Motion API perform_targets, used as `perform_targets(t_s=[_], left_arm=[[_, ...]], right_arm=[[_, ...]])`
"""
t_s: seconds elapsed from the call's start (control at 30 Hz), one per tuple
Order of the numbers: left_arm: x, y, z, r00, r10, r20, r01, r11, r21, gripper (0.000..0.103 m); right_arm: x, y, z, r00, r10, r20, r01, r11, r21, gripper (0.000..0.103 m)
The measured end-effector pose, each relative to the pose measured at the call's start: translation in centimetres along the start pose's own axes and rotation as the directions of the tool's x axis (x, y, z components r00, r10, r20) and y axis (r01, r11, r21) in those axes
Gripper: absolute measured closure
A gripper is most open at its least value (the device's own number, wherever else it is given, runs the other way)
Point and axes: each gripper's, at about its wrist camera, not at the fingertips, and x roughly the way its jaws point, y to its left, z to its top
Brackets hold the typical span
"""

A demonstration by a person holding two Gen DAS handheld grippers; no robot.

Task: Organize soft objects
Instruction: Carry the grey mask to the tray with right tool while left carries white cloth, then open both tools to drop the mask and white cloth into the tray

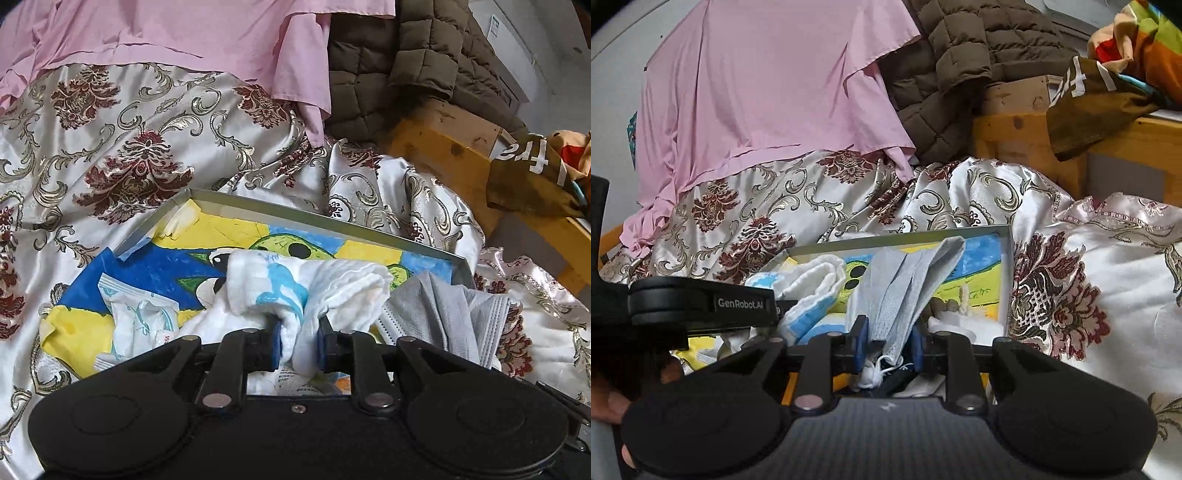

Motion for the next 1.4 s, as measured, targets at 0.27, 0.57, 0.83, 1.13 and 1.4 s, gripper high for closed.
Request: perform_targets(t_s=[0.27,0.57,0.83,1.13,1.4], left_arm=[[0.1,-0.7,-0.1,1.0,0.024,0.0,-0.024,0.999,0.038,0.076],[-0.1,-0.9,-0.1,0.999,0.045,0.011,-0.046,0.999,0.03,0.058],[-0.6,-1.2,-0.2,0.998,0.059,0.018,-0.06,0.997,0.046,0.047],[-2.4,-1.3,0.0,0.996,0.078,0.033,-0.079,0.996,0.038,0.033],[-4.9,-1.1,-0.5,0.994,0.098,0.052,-0.101,0.994,0.04,0.026]], right_arm=[[0.3,-0.1,-0.2,1.0,-0.008,-0.014,0.008,1.0,0.001,0.066],[-0.1,0.0,-0.3,1.0,-0.004,0.006,0.004,1.0,-0.007,0.047],[-0.9,-0.1,-0.3,1.0,-0.01,0.018,0.01,1.0,-0.005,0.038],[-2.8,-0.8,-0.2,0.999,-0.033,0.019,0.033,0.999,0.023,0.029],[-5.5,-1.1,0.1,0.997,-0.055,0.045,0.053,0.998,0.032,0.019]])
